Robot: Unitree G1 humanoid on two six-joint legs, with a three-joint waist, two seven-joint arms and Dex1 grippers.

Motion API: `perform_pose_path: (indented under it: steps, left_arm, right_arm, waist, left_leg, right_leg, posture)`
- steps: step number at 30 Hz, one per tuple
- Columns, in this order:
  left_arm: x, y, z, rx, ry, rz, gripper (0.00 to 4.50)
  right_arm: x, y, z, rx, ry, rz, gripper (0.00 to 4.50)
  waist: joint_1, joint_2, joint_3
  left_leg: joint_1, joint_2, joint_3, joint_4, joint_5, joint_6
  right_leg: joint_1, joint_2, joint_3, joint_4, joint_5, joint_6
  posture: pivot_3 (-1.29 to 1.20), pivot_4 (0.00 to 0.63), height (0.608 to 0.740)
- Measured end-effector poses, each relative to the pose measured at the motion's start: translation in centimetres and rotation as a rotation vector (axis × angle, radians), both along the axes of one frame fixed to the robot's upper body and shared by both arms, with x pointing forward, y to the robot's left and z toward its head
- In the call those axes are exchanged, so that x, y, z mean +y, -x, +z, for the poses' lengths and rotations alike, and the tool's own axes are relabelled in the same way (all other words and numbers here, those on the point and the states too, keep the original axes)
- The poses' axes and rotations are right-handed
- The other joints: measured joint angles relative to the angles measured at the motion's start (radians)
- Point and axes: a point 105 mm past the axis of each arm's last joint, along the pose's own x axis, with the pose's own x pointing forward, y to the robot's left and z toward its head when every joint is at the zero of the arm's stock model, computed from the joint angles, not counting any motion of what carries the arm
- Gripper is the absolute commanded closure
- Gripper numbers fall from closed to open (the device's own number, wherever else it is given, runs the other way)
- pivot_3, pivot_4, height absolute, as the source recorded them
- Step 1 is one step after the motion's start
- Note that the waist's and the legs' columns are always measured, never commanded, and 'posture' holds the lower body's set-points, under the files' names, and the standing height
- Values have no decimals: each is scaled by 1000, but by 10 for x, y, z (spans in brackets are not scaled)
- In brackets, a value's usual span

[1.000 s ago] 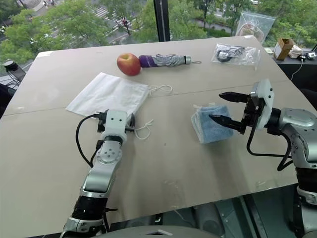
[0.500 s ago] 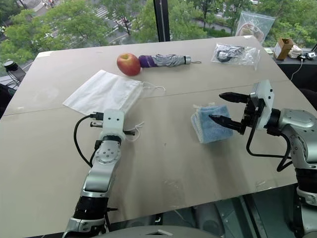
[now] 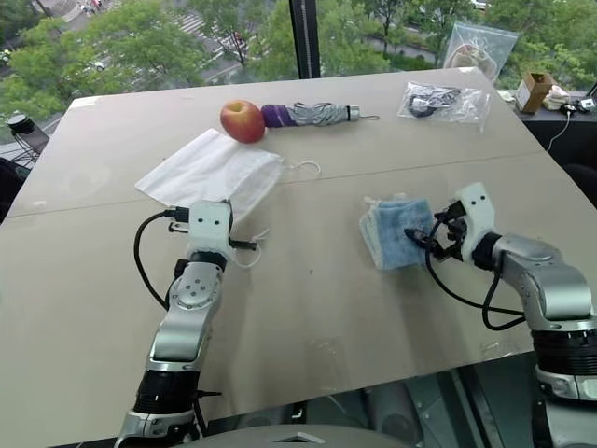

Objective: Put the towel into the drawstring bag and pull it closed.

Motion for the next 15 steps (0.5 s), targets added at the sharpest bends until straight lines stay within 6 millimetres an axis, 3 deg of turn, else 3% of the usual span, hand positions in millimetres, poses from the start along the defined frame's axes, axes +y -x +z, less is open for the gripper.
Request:
perform_pose_path:
  steps: [7,12,15]
  left_arm:
    - [2,0,-1,12,-4,-10,4420]
    - [1,0,-1,15,-3,-25,4420]
    - [-1,0,-2,19,10,-37,4500]
  right_arm:
    - [19,7,-6,185,-302,-58,0]
    - [37,1,-9,203,-387,-28,0]
    - [43,0,-14,175,-274,13,875]
  waist:
    - [-5,-6,-5]
    - [-29,-8,-6]
    - [-36,-10,-8]
  left_leg:
    - [2,2,0,0,0,0]
    - [6,3,-1,0,0,0]
    - [7,4,0,0,0,0]
  right_leg:
    - [1,2,0,0,0,0]
    - [5,4,0,0,-1,1]
    - [5,5,1,1,-1,2]
  posture:
    - [0,150,740]
    - [0,150,740]
    - [0,150,740]
